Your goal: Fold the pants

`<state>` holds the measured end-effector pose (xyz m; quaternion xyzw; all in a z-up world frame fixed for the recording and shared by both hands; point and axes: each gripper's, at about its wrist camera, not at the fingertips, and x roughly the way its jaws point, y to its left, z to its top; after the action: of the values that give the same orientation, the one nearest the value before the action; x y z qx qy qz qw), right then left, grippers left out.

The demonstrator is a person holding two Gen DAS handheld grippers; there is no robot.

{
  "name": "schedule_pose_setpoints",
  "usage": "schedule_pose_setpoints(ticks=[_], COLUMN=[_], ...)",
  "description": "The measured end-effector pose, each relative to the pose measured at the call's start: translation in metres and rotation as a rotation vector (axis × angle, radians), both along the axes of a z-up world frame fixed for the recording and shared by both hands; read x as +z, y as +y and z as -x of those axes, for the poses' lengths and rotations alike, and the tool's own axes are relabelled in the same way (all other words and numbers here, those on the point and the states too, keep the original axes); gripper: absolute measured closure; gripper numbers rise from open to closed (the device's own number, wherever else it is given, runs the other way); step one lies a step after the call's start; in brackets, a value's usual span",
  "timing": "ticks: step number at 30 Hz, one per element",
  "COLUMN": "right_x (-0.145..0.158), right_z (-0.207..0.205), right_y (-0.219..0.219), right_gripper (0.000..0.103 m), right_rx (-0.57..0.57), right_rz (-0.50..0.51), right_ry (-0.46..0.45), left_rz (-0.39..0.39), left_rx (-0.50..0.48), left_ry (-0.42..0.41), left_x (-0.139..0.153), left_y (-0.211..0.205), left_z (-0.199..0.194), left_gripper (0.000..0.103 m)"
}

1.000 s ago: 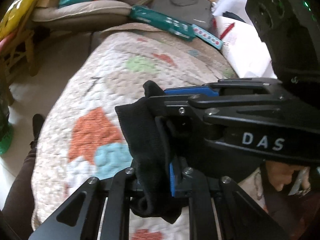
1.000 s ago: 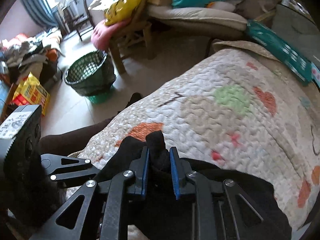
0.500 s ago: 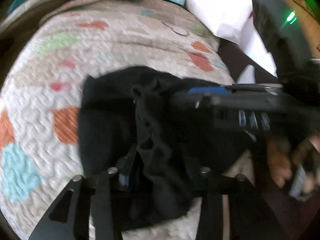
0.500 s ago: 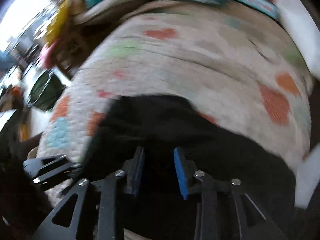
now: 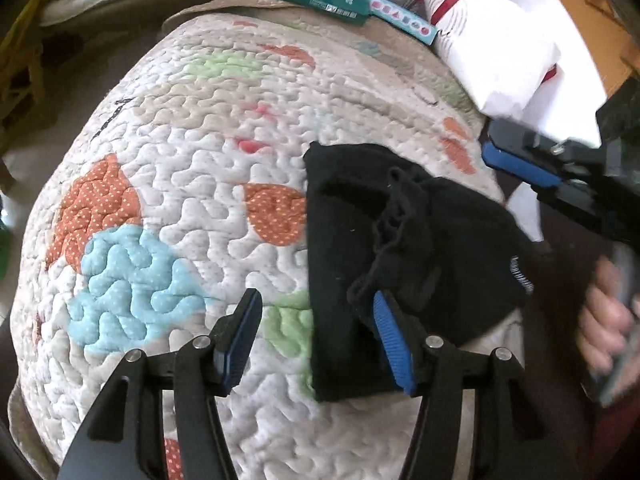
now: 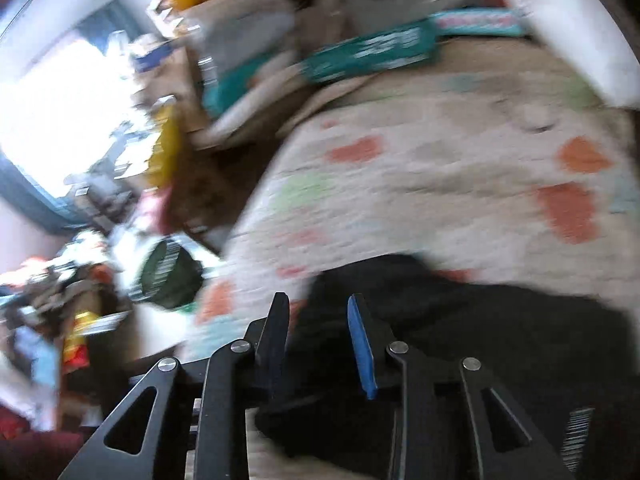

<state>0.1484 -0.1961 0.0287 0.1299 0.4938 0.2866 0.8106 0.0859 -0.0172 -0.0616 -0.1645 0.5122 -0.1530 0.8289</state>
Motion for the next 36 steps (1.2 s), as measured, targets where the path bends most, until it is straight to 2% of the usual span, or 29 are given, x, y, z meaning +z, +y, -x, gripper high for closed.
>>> schedule_pose_setpoints(ticks=[2,4,8,10,12,14,17,20,21,22,23,24,25,26,28,29,33,36], right_x=[-0.010,-0.015,-0.017,-0.030,-0.055,-0.084,-0.096,-0.084,-0.081,-0.079,-0.078,-0.079,-0.078,-0.075,-0.067,-0.062,-0.034,-0.021], right_z=[0.005,0.006,0.002,0.000,-0.005,-0.009,-0.011,-0.008,-0.007,-0.006,-0.004,-0.001,0.002,0.005,0.007,0.007,0.007,-0.003], right_y=[0.020,0.034,0.020,0.011,0.007,0.003,0.001,0.005,0.007,0.009,0.010,0.012,0.012,0.010,0.003,-0.003,-0.013,0.008], right_gripper=[0.069,0.069,0.069,0.069,0.069,0.070,0.075,0.074,0.072,0.071,0.066,0.053,0.032,0.030,0.030,0.030,0.030,0.030], right_rx=[0.034,0.027,-0.016,0.003,0.007,-0.021,-0.028,-0.019,-0.015,-0.020,-0.021,-0.010,-0.002,-0.014,-0.055,-0.070,-0.111,-0.063], right_rz=[-0.005,0.036,0.033,0.001,-0.003,0.058,0.141,0.277,0.341,0.458,0.576,0.700,0.794,0.850,0.897,0.872,0.595,0.422], right_ry=[0.029,0.013,0.030,0.092,0.180,0.274,0.293,0.247,0.226,0.194,0.161,0.118,0.071,0.031,0.009,0.001,-0.033,-0.081], left_rz=[0.013,0.018,0.010,0.007,-0.008,-0.022,-0.046,-0.068,-0.069,-0.068,-0.067,-0.068,-0.069,-0.065,-0.019,0.005,0.053,0.095], left_rx=[-0.020,-0.052,-0.125,-0.142,-0.141,-0.146,-0.163,-0.171,-0.168,-0.164,-0.150,-0.131,-0.105,-0.085,-0.049,-0.039,-0.039,-0.069], left_ry=[0.019,0.017,-0.033,-0.051,-0.058,-0.063,-0.094,-0.135,-0.143,-0.145,-0.142,-0.136,-0.118,-0.095,-0.051,-0.037,0.007,0.029], left_x=[-0.005,-0.004,0.009,0.014,0.016,0.019,0.029,0.040,0.043,0.045,0.045,0.044,0.041,0.035,0.028,0.025,0.013,0.004], left_y=[-0.008,-0.023,-0.052,-0.061,-0.061,-0.056,-0.044,-0.028,-0.020,-0.015,-0.007,-0.001,0.005,0.010,0.016,0.015,0.003,-0.015], left_z=[0.000,0.000,0.006,0.009,0.013,0.020,0.033,0.046,0.049,0.052,0.054,0.053,0.051,0.044,0.031,0.028,0.011,0.008], left_gripper=[0.046,0.046,0.043,0.038,0.037,0.036,0.036,0.035,0.034,0.033,0.032,0.031,0.031,0.031,0.031,0.031,0.031,0.031])
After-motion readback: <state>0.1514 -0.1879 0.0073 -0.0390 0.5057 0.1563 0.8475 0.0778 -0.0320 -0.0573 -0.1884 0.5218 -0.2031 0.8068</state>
